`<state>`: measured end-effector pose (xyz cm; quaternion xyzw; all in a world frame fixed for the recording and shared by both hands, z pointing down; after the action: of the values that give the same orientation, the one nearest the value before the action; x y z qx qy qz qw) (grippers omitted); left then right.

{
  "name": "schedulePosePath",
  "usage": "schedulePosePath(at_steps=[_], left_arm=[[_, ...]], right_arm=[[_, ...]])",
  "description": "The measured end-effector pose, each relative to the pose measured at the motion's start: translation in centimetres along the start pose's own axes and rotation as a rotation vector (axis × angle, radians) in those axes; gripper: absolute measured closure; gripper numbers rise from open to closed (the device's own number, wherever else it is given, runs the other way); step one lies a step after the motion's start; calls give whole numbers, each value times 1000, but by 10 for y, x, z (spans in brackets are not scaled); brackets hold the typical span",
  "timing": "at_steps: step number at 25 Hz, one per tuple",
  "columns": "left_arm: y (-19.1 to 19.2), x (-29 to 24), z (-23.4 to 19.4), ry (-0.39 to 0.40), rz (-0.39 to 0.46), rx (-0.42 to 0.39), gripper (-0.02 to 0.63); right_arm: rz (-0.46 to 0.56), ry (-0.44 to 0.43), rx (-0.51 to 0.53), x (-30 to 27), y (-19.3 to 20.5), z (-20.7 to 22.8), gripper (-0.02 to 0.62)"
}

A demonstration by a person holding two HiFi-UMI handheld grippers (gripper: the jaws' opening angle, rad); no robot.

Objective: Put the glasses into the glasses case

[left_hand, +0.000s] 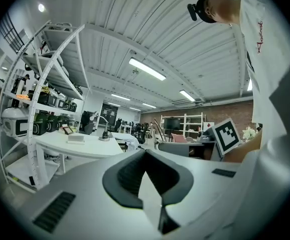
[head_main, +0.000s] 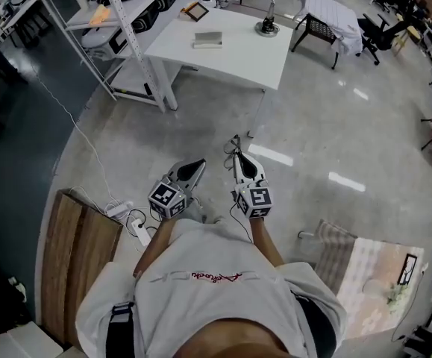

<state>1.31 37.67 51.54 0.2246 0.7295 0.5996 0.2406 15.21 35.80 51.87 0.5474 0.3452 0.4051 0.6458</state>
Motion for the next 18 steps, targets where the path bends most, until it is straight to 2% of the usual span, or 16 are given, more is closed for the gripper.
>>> schedulePosePath(at_steps=[9,18], left_arm=[[-1,-31,-15,14,3,7,586],[-2,-72,-59,24,25,32,586]], right_arm=[[-7,5,0,-22,-1,23,560],[-21,29,14,-68,-1,55,560]])
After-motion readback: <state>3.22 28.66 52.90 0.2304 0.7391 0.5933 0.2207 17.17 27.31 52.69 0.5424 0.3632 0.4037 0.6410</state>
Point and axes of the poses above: the fingertips, and each gripper's own axes: x backward along the fingers, z to its right, y out of its underside, the point moved 3 cm from there along x, backward along the fingers, and after that the axes turned 1 degree about z, right-handed, at the moved point
